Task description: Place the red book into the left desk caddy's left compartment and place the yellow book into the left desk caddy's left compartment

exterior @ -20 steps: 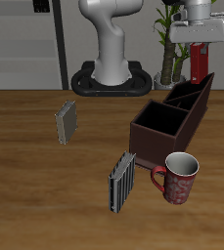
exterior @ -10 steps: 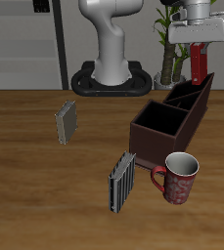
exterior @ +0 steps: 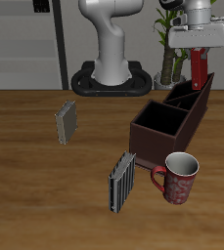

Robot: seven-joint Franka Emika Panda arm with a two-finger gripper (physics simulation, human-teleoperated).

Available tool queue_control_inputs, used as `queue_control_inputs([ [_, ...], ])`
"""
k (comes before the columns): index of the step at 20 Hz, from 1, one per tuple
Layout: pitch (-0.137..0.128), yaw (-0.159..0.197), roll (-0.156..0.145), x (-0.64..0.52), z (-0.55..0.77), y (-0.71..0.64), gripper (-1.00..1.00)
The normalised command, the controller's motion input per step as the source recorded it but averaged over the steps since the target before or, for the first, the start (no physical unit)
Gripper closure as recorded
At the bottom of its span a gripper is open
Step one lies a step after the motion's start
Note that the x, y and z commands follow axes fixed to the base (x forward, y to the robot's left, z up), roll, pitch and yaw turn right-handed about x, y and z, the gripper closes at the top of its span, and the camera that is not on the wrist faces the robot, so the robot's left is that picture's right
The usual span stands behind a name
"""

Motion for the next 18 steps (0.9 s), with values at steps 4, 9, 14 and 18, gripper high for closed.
queue_control_inputs([
  [4,0.077,0.0,0.01,0.19,-0.24,0.09,1.0],
  [9,0.11,-0.02,0.013,0.16,-0.25,0.05,1.0],
  [14,0.153,-0.032,0.044,0.14,-0.21,0.06,-1.0],
  [18,0.075,0.006,0.033,0.03,-0.12,0.07,-1.0],
])
